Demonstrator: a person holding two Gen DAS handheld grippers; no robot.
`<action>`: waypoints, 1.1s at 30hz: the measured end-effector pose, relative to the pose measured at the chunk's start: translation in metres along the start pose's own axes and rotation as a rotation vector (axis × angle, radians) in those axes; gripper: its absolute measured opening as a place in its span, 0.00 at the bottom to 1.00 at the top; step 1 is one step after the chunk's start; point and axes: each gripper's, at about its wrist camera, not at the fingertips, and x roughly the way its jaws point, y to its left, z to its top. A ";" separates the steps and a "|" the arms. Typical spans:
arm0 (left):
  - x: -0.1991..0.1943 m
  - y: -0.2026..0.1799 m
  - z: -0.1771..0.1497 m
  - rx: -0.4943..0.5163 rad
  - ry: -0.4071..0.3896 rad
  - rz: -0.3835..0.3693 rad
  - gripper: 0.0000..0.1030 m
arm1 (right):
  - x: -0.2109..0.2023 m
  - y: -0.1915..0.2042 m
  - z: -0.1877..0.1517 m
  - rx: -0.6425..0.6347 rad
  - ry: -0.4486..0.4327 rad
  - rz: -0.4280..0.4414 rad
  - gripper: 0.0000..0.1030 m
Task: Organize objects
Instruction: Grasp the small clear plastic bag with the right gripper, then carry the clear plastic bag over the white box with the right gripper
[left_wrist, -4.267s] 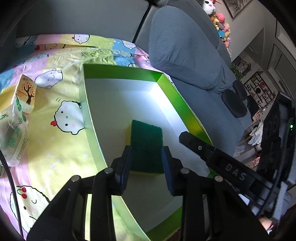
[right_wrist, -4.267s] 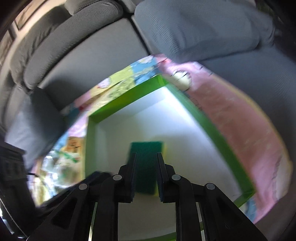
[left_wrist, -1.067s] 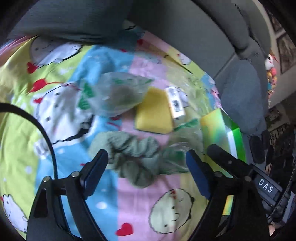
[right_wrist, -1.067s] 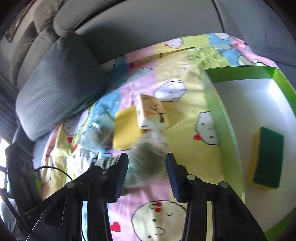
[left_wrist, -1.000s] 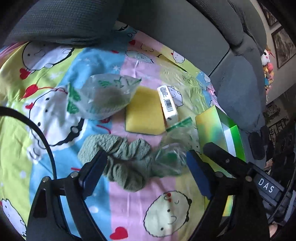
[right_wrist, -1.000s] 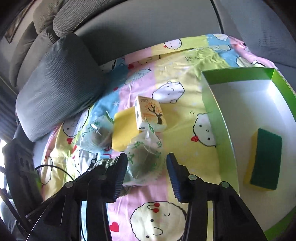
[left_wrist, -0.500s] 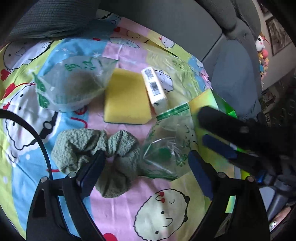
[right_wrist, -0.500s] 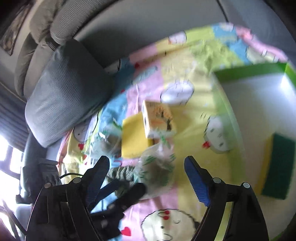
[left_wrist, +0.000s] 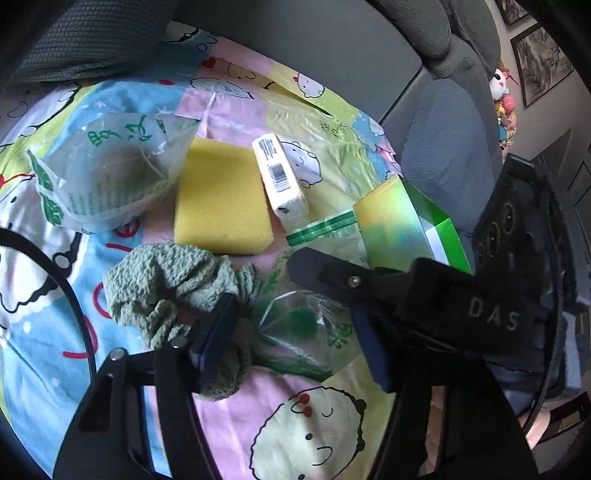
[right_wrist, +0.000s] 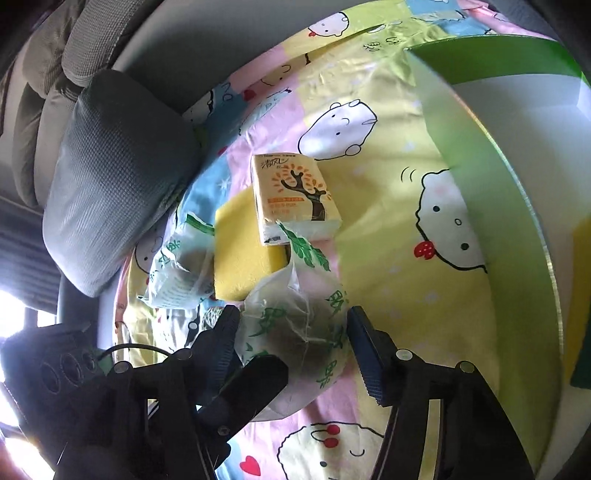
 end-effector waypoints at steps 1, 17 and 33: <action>0.000 -0.001 -0.001 0.002 0.002 -0.016 0.52 | 0.001 0.000 0.000 -0.001 -0.001 0.003 0.60; -0.017 -0.034 -0.008 0.156 -0.080 -0.018 0.48 | -0.026 0.000 -0.015 -0.011 -0.112 0.058 0.58; -0.031 -0.049 -0.018 0.234 -0.138 0.002 0.48 | -0.048 0.012 -0.027 -0.055 -0.185 0.046 0.59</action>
